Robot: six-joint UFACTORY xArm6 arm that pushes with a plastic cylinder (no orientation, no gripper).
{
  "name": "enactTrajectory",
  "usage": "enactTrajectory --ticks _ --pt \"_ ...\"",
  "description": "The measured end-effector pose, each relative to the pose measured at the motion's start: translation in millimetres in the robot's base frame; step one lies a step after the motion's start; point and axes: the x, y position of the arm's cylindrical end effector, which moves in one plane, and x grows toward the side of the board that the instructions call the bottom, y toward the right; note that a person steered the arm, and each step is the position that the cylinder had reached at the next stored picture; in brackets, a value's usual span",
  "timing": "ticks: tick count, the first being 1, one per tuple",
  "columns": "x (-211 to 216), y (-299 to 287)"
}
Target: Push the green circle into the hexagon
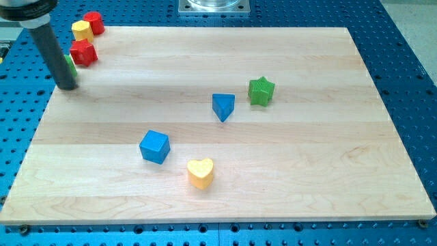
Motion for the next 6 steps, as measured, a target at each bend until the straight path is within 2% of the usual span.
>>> enactTrajectory --ticks 1,2,3,4,6 --pt "39 -2" --pt "49 -17" --pt "15 -18" --pt "-46 -18" --pt "-68 -18"
